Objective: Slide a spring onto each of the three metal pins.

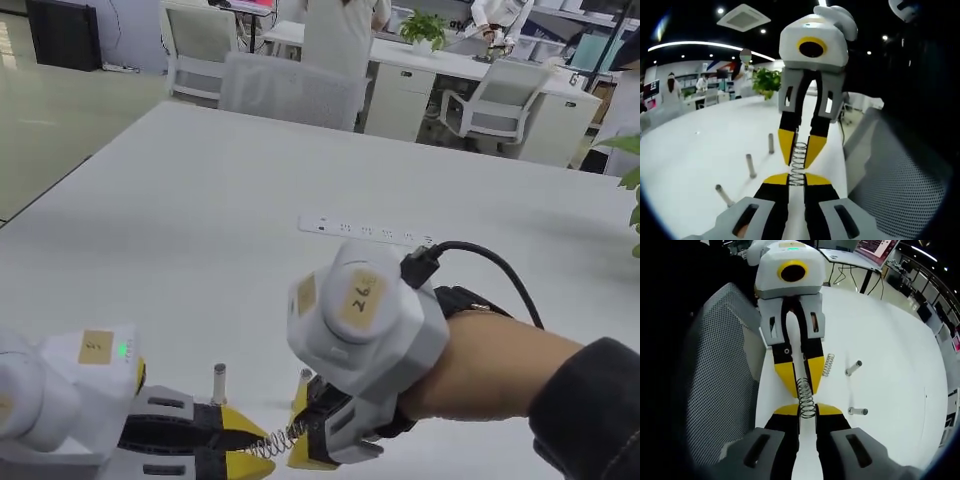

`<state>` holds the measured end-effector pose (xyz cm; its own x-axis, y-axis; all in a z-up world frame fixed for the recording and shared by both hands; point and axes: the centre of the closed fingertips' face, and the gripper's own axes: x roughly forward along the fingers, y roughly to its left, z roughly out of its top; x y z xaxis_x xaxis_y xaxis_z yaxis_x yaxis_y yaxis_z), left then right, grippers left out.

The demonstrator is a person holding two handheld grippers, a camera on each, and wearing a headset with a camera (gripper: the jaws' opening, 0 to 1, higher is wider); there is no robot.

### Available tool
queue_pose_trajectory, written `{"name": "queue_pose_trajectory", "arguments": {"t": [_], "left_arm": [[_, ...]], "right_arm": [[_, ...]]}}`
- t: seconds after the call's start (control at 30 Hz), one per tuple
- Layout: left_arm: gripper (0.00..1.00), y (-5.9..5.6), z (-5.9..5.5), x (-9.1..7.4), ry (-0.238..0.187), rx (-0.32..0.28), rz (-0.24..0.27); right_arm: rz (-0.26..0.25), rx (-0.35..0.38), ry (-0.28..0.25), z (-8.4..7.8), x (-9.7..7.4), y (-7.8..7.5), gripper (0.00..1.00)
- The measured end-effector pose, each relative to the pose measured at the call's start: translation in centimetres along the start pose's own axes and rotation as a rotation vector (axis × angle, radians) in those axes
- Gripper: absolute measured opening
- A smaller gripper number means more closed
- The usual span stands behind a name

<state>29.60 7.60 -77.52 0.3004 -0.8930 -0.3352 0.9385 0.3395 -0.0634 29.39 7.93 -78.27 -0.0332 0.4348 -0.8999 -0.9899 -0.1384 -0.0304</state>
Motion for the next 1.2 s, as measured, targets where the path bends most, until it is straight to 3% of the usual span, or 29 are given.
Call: {"name": "queue_pose_trajectory", "arguments": {"t": [0.2,1.0,1.2], "left_arm": [[0.03,0.0,-0.2,0.1,0.006,-0.003,-0.002],[0.04,-0.3,-0.6,0.4,0.016,-0.006,-0.015],[0.10,-0.4,-0.8,0.5,0.020,-0.012,-0.017]], "right_arm": [[0.014,0.003,-0.041,1.1,-0.2,0.3,0.08],[0.015,-0.041,-0.027,2.3,-0.1,0.8,0.08],[0.004,-0.038,-0.022,2.1,-0.3,0.4,0.08]]}}
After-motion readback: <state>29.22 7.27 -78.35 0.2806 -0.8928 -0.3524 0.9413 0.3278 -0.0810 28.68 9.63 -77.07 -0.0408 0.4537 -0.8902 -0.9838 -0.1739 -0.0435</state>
